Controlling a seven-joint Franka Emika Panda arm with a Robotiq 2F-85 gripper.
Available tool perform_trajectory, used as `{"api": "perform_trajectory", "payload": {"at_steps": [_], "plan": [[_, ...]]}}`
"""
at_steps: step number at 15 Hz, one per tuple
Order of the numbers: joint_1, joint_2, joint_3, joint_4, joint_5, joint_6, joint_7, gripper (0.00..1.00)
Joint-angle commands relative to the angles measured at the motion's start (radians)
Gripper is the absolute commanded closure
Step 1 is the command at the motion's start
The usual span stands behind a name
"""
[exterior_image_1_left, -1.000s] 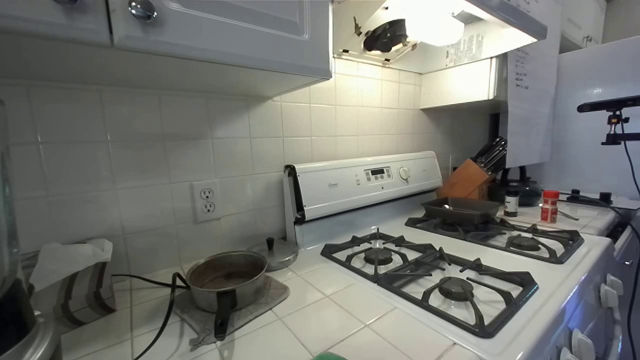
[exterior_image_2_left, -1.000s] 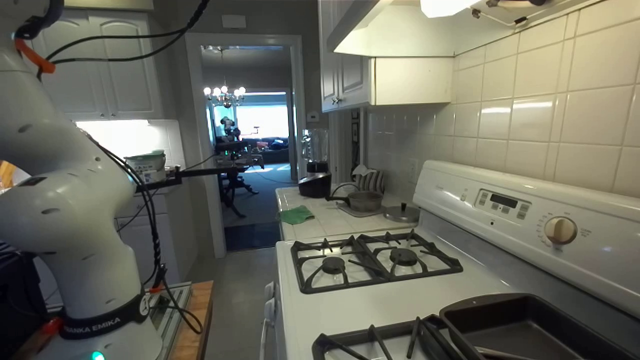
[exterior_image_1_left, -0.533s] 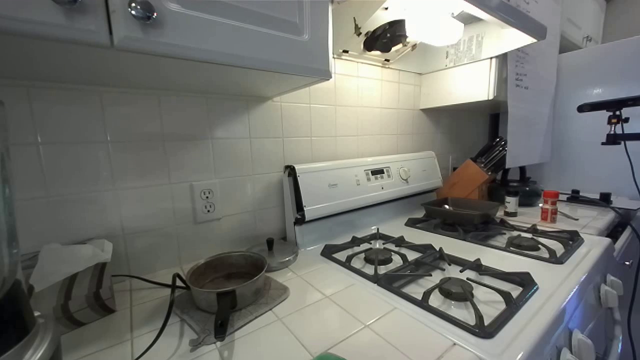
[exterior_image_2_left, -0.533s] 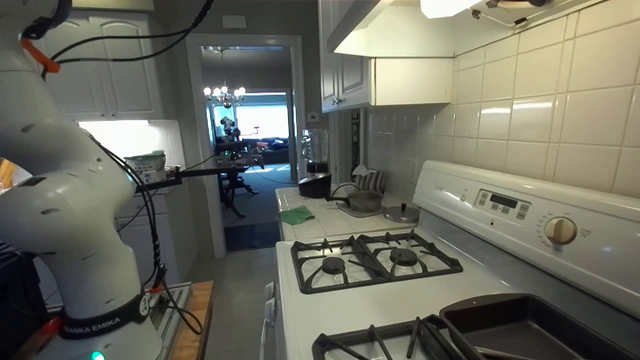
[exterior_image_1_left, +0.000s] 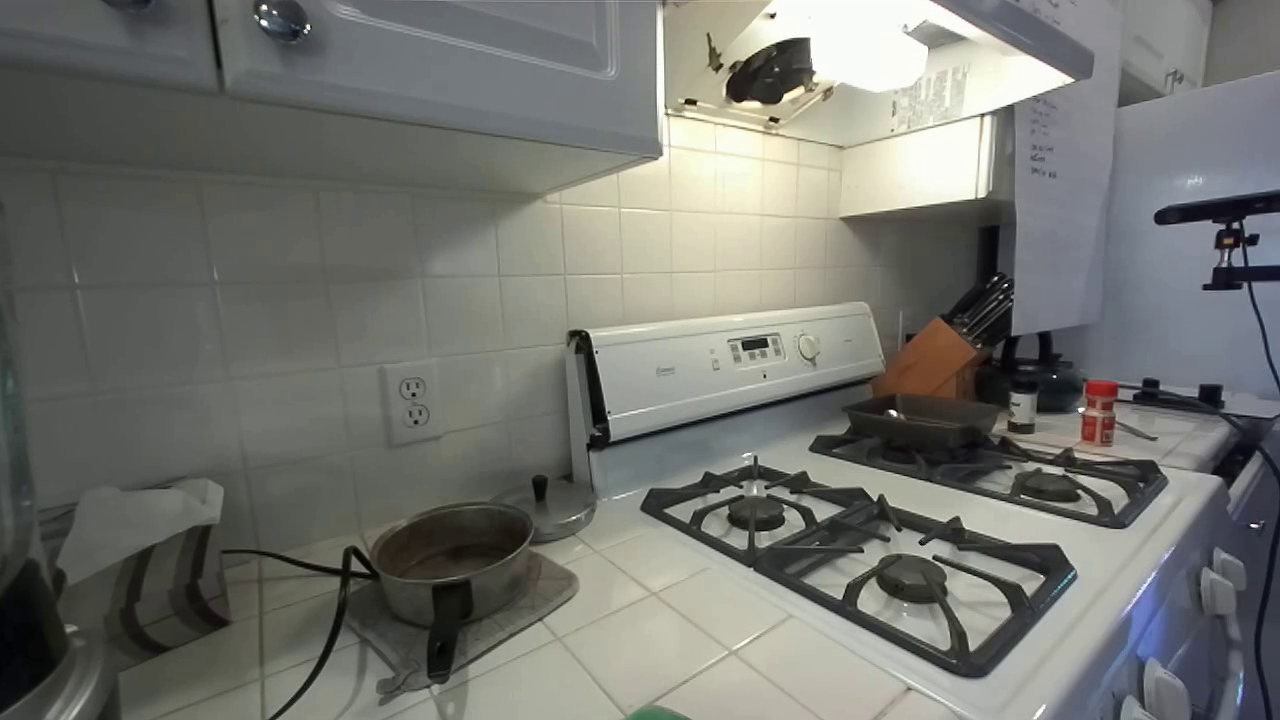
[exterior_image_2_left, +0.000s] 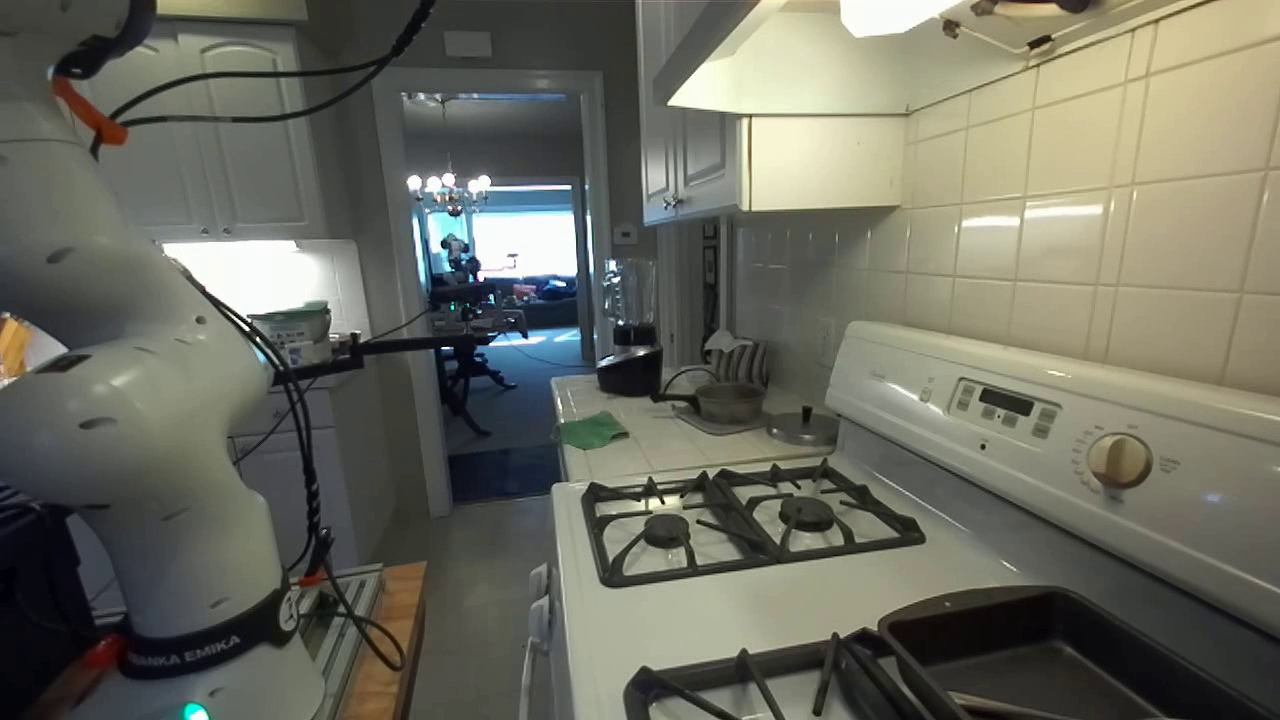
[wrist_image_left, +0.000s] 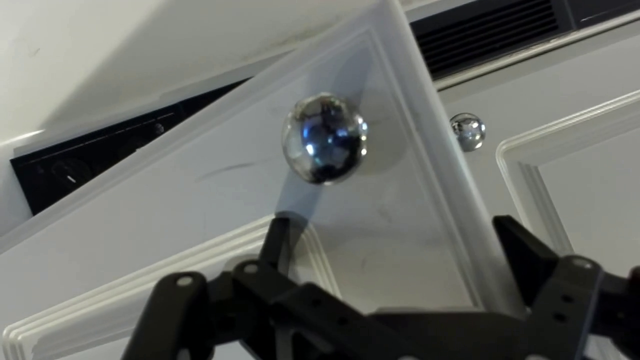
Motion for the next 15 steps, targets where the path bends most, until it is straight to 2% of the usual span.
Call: {"api": "perform_trajectory", "payload": {"at_steps": [1,3,7,13,15], "plan": [[0.0,0.025,0.097,-0.027,-0.06,0.02,0.097,0.0],[0.004,0.043,0.136,-0.028,-0.084,0.035,0.121,0.0],[0.006,0.066,0.151,-0.023,-0.108,0.1,0.117,0.0],[0.049,0.05,0.146,-0.049,-0.08,0.136,-0.038,0.0],[0.069,0.05,0.162,-0.059,-0.078,0.135,-0.048,0.0]]}}
